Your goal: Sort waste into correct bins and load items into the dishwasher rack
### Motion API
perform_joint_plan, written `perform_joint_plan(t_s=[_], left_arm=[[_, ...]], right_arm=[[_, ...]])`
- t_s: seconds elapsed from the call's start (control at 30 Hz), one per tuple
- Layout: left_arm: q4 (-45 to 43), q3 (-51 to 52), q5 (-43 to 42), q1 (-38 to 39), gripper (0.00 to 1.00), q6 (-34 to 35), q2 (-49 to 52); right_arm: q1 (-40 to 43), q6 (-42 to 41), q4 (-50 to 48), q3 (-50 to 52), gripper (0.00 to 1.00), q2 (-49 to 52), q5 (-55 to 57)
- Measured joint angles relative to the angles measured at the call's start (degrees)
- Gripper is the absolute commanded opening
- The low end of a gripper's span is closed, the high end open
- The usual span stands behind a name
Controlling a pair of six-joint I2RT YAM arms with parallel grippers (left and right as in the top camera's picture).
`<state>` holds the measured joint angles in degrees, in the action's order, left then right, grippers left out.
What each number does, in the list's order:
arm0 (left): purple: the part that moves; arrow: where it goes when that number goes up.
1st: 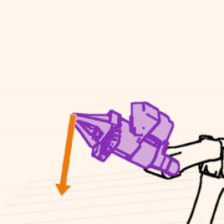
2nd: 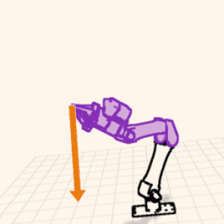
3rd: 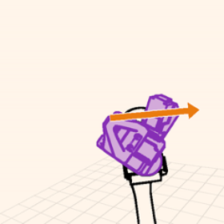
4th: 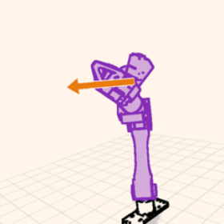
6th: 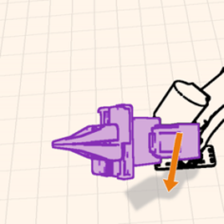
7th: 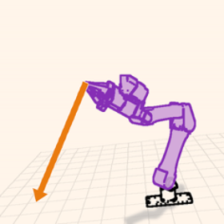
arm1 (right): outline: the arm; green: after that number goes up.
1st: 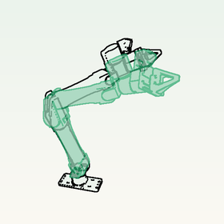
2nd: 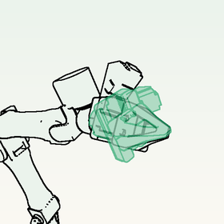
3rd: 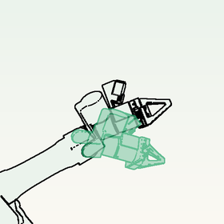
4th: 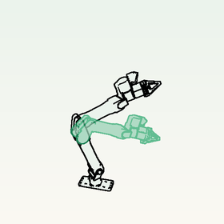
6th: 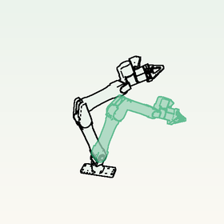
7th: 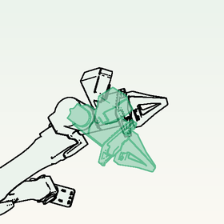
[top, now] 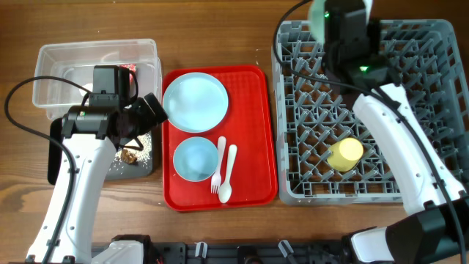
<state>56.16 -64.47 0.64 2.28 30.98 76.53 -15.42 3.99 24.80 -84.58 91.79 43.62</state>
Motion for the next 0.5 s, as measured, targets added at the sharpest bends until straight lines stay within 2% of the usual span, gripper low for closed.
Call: perform_joint_plan(t_s=[0.07,0.17,0.3,0.5], left_arm=[[0.0,0.0,0.0,0.0,1.00,0.0,0.0],[0.0,0.0,0.0,0.0,1.00,0.0,0.0],[0.0,0.0,0.0,0.0,1.00,0.0,0.0],[0.0,0.0,0.0,0.0,1.00,0.0,0.0]], right_arm=[[1.5,6.5,-1.9,0.0,0.04,0.2,3.7],[3.9,11.8,-1.7,0.0,0.04,1.6,6.7],[5.7,14.0,-0.2,0.0,0.04,6.6,8.4],[5.7,13.0,0.7,0.0,0.04,14.4,13.2]])
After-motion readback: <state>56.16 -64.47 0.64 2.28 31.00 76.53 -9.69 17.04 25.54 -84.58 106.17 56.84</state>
